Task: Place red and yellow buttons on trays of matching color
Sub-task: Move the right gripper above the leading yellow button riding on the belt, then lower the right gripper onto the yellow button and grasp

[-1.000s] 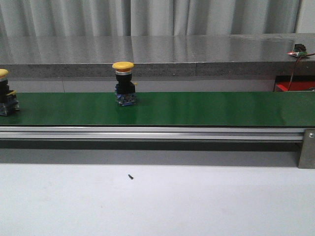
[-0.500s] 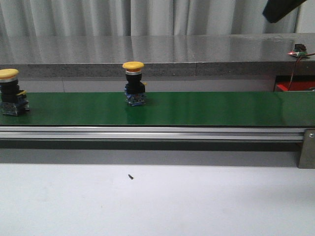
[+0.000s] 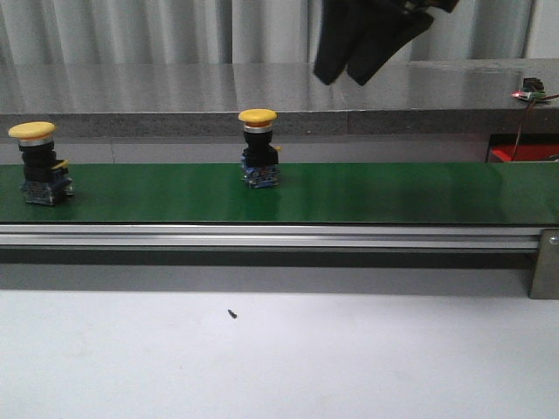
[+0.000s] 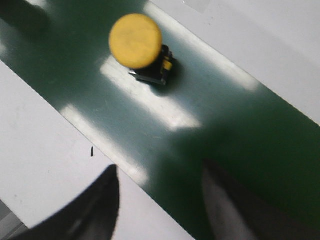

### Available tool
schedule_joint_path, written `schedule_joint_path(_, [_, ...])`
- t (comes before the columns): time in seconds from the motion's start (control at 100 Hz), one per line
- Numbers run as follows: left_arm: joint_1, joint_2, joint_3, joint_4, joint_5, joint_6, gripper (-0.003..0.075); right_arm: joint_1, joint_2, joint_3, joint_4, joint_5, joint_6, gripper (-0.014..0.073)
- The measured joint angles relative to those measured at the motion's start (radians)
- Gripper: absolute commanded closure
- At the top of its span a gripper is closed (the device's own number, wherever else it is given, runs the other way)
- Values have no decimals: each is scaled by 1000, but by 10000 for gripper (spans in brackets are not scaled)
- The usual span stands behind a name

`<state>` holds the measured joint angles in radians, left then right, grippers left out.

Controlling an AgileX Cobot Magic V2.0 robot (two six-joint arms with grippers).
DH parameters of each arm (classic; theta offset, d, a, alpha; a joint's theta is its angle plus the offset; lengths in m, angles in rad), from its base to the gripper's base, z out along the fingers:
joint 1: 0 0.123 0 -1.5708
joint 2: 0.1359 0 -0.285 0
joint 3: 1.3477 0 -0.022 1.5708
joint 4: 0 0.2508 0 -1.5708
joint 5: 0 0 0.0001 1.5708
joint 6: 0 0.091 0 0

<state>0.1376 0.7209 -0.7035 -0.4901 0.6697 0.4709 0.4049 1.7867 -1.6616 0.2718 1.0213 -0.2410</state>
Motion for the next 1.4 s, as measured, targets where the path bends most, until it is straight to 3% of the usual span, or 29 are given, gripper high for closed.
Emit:
schedule_joint_path(0.42, [0, 0, 0, 0, 0, 0, 740, 17, 190, -191, 1, 42, 88, 4])
schedule_joint_path(0.97, [0, 0, 2, 0, 0, 0, 740, 17, 277, -203, -7, -19, 96, 8])
schedule_joint_path(1.06, [0, 0, 2, 0, 0, 0, 740, 17, 277, -203, -8, -19, 96, 79])
schedule_joint_path(1.28, [0, 0, 2, 0, 0, 0, 740, 17, 277, -203, -12, -19, 96, 381])
schedule_joint_path(1.4, [0, 0, 2, 0, 0, 0, 740, 17, 277, -203, -14, -19, 96, 413])
